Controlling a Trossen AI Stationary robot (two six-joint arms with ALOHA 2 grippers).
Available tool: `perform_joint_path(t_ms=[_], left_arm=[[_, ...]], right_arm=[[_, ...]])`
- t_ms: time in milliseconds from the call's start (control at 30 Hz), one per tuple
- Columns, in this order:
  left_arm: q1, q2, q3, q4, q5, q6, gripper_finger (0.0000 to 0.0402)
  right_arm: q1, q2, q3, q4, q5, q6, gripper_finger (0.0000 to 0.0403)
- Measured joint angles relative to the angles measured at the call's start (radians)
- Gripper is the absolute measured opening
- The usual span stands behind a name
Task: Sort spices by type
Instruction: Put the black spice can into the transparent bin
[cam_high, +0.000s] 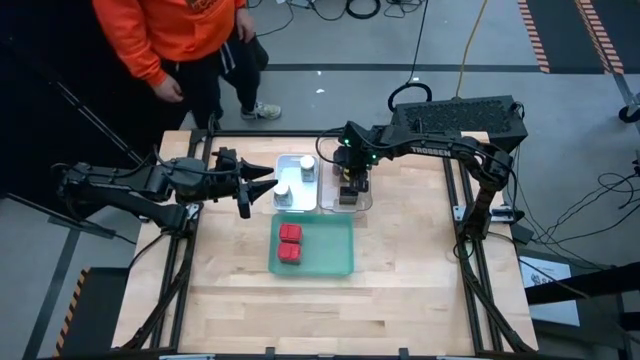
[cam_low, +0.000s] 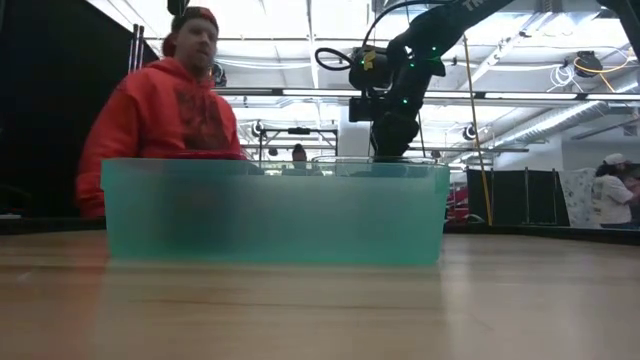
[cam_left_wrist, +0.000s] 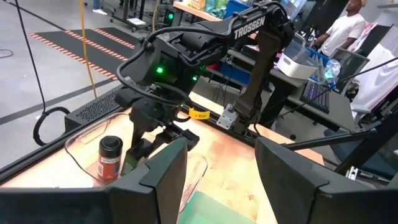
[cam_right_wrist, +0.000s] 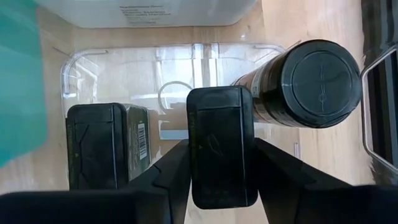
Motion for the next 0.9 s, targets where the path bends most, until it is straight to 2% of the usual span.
perform_joint_path(t_ms=[467, 633, 767, 900], left_arm=[[0.000, 0.000, 0.000, 0.000, 0.000, 0.000, 0.0196], [0.000, 0.000, 0.000, 0.000, 0.000, -0.006, 0.0196], [0.000, 0.000, 0.000, 0.000, 0.000, -0.007, 0.0196], [0.000, 0.000, 0.000, 0.000, 0.000, -0.005, 0.0196]], right_arm=[[0.000, 0.000, 0.001, 0.005, -0.001, 0.043, 0.0184], [0.000, -0.035, 0.004, 0.005, 0.007, 0.066, 0.0186], [0.000, -0.071, 0.005, -0.038, 0.003, 0.155, 0.0168], [-0.014, -0.064, 0.005, -0.119, 0.008, 0.334, 0.0101]])
